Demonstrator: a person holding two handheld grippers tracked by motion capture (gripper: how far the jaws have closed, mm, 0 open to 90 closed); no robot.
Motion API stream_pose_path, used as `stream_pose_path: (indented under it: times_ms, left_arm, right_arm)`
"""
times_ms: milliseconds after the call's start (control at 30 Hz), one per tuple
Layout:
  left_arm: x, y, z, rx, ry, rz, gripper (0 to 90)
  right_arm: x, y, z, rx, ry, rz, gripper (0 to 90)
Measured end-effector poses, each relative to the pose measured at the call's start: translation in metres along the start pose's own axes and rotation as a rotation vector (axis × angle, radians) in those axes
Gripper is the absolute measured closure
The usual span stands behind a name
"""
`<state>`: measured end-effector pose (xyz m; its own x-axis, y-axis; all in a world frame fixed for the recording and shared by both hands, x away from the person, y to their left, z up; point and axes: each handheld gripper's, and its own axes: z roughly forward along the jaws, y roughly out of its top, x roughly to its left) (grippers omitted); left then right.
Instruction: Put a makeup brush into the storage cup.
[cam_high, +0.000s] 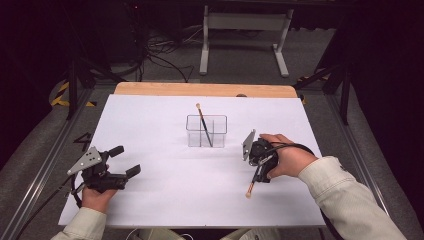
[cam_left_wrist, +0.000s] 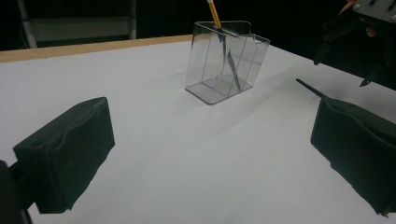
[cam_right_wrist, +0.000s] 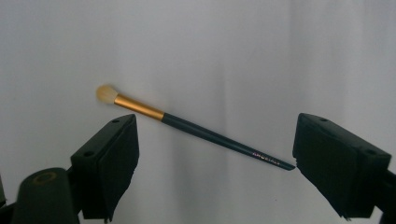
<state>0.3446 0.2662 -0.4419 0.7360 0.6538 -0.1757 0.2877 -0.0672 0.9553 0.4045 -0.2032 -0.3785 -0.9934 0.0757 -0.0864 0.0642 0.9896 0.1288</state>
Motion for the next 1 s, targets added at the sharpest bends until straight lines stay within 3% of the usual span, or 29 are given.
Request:
stream_pose_path:
  times_ms: [1000]
  left_arm:
    - [0.001,0.000,0.000,0.001,-0.001,-0.004,0.1]
  right_arm:
    - [-0.006,-0.006,0.033,0.047,0.062,0.020,15.1]
